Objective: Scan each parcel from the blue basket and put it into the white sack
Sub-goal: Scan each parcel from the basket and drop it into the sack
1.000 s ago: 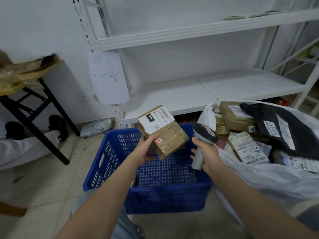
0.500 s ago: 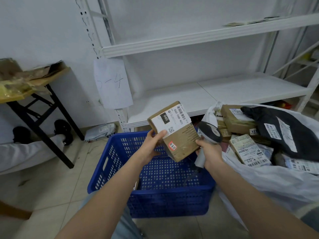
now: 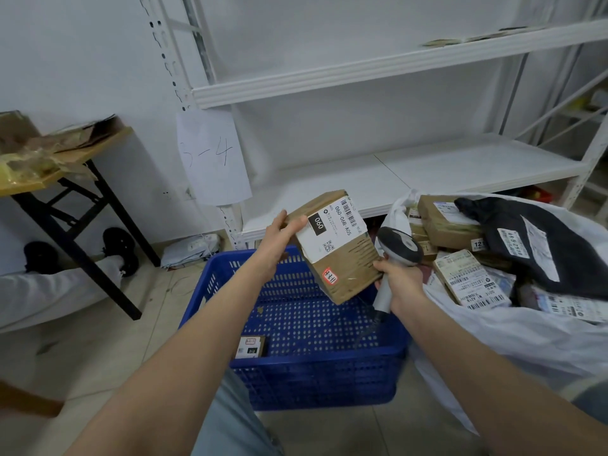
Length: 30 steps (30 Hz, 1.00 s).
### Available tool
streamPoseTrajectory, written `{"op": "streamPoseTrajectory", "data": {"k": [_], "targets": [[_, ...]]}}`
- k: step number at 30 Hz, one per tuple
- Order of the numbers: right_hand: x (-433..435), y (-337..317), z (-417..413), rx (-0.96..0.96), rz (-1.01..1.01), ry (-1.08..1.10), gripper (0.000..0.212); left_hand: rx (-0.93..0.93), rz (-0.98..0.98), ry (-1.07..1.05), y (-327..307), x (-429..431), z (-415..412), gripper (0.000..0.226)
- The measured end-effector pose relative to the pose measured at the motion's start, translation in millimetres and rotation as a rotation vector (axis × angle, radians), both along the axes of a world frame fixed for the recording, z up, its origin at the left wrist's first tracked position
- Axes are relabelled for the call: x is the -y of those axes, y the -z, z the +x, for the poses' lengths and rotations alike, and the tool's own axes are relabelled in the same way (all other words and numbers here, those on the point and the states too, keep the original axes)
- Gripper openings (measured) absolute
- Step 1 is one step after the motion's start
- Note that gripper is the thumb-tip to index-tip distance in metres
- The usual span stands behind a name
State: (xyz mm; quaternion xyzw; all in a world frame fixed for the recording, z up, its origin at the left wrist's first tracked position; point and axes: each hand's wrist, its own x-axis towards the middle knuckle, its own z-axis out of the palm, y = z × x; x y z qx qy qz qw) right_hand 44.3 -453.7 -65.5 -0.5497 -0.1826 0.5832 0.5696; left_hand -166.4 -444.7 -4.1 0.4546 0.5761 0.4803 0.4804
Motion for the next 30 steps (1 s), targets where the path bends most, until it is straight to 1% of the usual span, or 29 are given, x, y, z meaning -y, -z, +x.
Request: {"op": "streamPoseTrajectory", "data": {"k": [1,2,4,5,7,9,11,12,14,17,21,25,30], "targets": [[-1.2,-0.3,1.4,0.033,-0.008,-0.001,0.018,-0.044,-0.037,0.041,-0.2,0.6,-5.5,0.112],[-2.4,-1.2,3.5,0.075,-0.015,-0.004,0.018,-0.097,-0.074,0.089,1.3,0.4,-12.7,0.109],[-4.4,-3.1,8.4,0.158,-0.01,-0.014,0.02,-0.201,-0.142,0.206,5.7,-0.5,-25.8,0.092],[-4.8,-4.3,9.9,0.19,-0.002,-0.024,0.02,-0.238,-0.184,0.254,8.1,0.0,-31.2,0.088],[-5.0,-7.1,10.1,0.249,0.008,-0.05,0.02,-0.288,-0.289,0.324,12.4,3.6,-38.1,0.083],[-4.6,-10.6,7.1,0.29,0.027,-0.065,0.019,-0.3,-0.385,0.37,19.2,6.1,-42.5,0.064],[-3.4,-12.9,4.4,0.321,0.045,-0.074,0.01,-0.224,-0.428,0.334,28.7,10.7,-45.7,0.043],[-2.3,-13.4,3.6,0.34,0.045,-0.082,0.01,-0.169,-0.427,0.285,34.4,13.1,-47.5,0.038],[2.6,-12.2,2.0,0.373,0.058,-0.099,0.013,-0.061,-0.418,0.185,49.8,17.8,-51.0,0.036],[17.9,-8.6,-2.0,0.412,0.102,-0.1,0.01,0.071,-0.393,0.064,74.9,26.9,-51.6,0.037],[47.1,-4.5,-14.9,0.311,0.064,-0.266,0.007,0.264,-0.362,-0.064,98.6,36.0,-41.3,0.038],[73.2,-2.6,-31.3,0.321,0.037,-0.404,0.01,0.316,-0.342,-0.083,114.6,39.8,-28.2,0.043],[79.5,1.2,-42.4,0.399,-0.033,-0.455,0.017,0.336,-0.31,-0.07,128.0,43.1,-21.1,0.042]]}}
